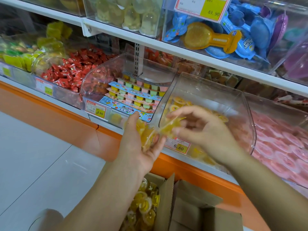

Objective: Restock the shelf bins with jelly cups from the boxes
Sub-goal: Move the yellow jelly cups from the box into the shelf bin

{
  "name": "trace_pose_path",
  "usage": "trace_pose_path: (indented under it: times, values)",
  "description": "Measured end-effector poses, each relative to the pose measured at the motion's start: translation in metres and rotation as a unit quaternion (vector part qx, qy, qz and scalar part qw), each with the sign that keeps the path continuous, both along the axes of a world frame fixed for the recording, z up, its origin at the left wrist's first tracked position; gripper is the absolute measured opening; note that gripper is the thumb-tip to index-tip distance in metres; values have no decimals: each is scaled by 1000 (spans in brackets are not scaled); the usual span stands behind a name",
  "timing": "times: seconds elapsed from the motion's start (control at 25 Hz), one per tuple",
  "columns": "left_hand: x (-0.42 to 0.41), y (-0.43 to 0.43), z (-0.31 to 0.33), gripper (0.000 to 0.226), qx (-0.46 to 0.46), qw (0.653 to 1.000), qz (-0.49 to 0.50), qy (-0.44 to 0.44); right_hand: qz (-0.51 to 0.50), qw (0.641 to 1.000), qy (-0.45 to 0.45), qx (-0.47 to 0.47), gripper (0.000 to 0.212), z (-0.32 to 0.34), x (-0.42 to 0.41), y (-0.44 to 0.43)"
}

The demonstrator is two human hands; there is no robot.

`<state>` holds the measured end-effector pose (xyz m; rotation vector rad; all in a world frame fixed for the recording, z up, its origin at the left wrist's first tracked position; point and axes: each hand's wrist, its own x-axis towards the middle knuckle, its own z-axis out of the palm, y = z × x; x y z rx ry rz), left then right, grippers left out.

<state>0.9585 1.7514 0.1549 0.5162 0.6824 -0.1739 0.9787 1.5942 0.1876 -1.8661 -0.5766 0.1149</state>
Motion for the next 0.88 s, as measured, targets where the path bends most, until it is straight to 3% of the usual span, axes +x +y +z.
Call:
trace_pose_path:
  times: [0.08,0.16,0.24,0.4,0.56,0.68,0.88]
  values:
    - [-2,4,1,47,13,1000,15,7,-132,991,17,13,23,3,34,-12]
    - [-1,8,2,44,20,1000,18,-4,-257,961,3,-101,27,-2,90,-33]
    - [0,10,2,42,27,999,19,-1,-317,924,27,-210,34,-12,148,-46]
    - [1,14,2,43,27,999,16,4,-315,894,22,-317,25,-33,212,-33]
    - [3,20,0,42,23,999,23,-8,-330,878,-20,-346,25,-64,224,-17]
    - [3,24,-1,37,33,999,33,-17,-336,877,0,-343,51,-79,233,-7]
    - [3,24,-1,36,32,999,32,-19,-313,890,-12,-333,42,-89,229,-9]
